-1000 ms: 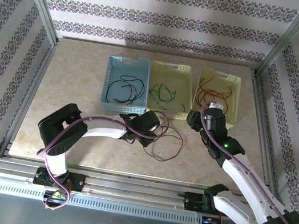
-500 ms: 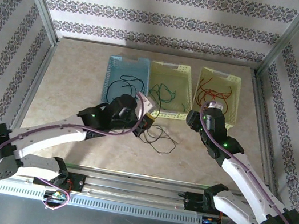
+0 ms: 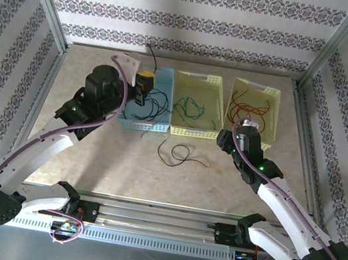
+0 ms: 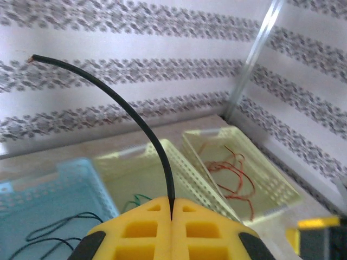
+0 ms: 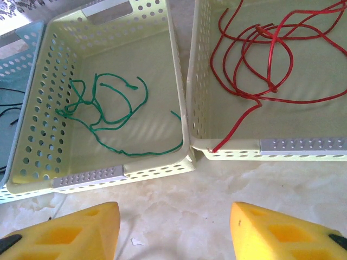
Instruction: Untangle the cables
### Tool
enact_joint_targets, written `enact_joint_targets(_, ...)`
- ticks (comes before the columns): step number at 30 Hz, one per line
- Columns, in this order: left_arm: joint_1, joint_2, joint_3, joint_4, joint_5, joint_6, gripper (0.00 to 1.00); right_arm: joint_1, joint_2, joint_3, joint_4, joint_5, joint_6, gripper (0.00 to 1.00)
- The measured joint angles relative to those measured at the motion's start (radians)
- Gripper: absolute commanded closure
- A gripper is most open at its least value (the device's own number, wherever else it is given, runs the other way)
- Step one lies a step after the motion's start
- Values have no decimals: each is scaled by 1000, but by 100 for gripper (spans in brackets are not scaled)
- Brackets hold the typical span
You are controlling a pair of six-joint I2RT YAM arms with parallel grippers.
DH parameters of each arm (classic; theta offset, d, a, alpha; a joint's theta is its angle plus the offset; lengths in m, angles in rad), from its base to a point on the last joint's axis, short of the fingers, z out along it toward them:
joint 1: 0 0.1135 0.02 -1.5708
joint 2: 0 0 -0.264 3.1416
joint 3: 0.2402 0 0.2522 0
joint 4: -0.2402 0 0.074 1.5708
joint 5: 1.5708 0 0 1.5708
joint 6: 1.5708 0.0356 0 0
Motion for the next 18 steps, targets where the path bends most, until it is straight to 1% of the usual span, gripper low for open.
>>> enact_joint_targets(6,126,109,71,73,17,-19,100,0,0,-10,3,0,0,44)
enact_joint_targets(10,200,259,110,125,19,-48,100,0,0,-11,3,-8,0,44)
enact_joint_targets(13,222,389,106,131,5,-69,100,0,-1,-11,3,-14,-1,44)
enact_joint_targets(18,222,566,45,122,-17,-146,100,0,-11,-13,2,-20,-2,44)
